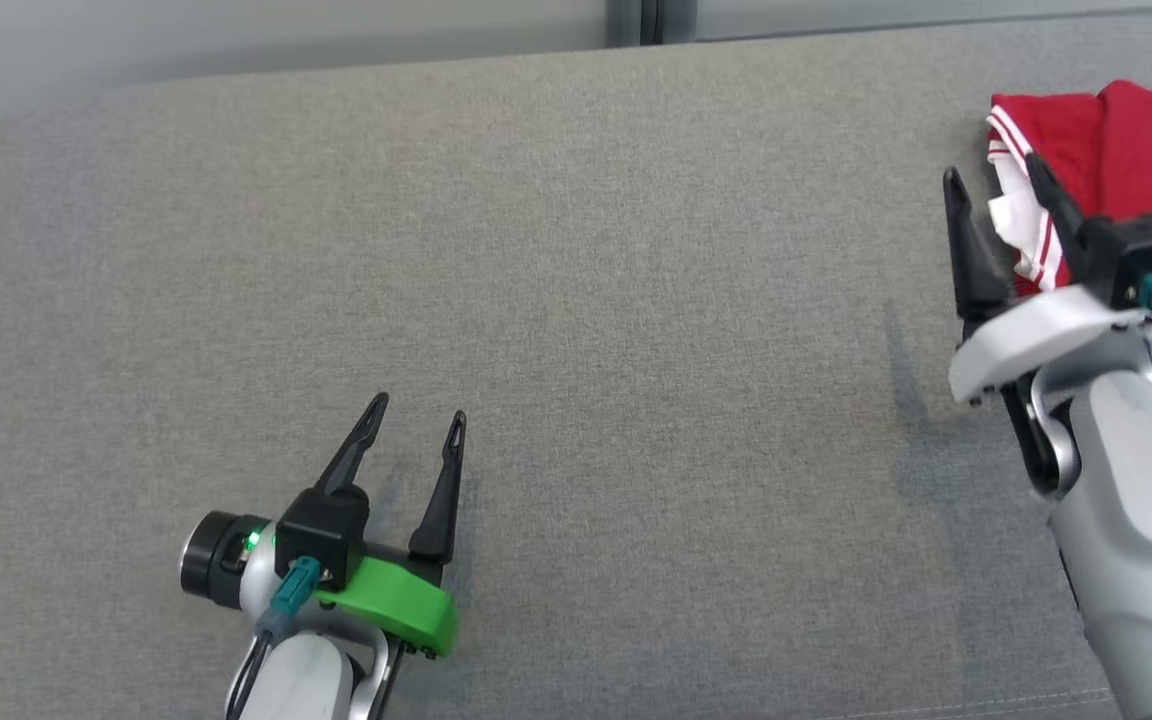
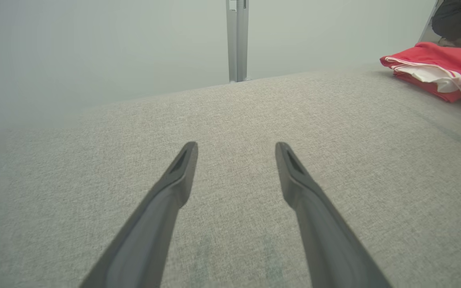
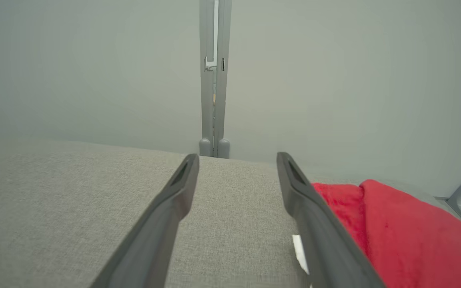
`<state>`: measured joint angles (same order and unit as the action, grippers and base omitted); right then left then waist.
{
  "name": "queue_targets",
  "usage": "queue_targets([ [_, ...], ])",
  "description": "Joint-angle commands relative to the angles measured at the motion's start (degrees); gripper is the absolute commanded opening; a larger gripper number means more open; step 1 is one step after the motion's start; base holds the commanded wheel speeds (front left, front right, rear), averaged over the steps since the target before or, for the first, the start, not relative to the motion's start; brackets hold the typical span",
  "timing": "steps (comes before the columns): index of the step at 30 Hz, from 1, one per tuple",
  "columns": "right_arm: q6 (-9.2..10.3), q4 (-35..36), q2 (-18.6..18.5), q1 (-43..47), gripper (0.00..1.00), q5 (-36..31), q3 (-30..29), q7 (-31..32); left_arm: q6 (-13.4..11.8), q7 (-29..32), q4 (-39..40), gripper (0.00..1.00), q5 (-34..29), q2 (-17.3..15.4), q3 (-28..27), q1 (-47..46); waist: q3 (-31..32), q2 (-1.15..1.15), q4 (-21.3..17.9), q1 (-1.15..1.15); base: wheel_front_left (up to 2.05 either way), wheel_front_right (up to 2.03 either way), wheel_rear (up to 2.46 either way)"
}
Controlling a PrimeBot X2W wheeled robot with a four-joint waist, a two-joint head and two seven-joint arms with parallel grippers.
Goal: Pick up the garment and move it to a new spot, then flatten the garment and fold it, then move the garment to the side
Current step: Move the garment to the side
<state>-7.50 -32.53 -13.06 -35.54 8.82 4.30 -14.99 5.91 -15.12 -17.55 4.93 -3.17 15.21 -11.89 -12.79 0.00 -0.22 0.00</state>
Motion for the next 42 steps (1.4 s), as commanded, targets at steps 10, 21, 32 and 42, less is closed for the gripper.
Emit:
queue_targets([
  [10,0.05,2.93,2.1,16.64,1.0,3.03,-0.98,-0.21,-1.57,0.02,-2.55,1.0,0.12,0.13,-3.65,6.3,10.46,0.0,3.19,0.0,0.0,0.0,0.0],
  [21,0.05,5.35,4.63,24.01,1.0,2.43,-2.49,-0.21,-2.96,0.02,-3.56,1.0,-0.34,0.16,-8.47,9.39,13.47,0.0,3.41,0.0,0.0,0.0,0.0],
  [32,0.05,6.84,6.77,26.61,1.0,-0.03,-4.47,-0.21,-2.59,0.02,-3.66,1.0,0.68,0.19,-11.82,10.53,14.37,0.0,3.28,0.0,0.0,0.0,0.0],
  [42,0.05,6.3,8.33,27.06,1.0,-3.96,-5.11,-0.22,-2.3,0.02,-4.2,1.0,0.54,0.18,-14.65,10.78,14.54,0.0,1.83,0.0,0.0,0.0,0.0],
])
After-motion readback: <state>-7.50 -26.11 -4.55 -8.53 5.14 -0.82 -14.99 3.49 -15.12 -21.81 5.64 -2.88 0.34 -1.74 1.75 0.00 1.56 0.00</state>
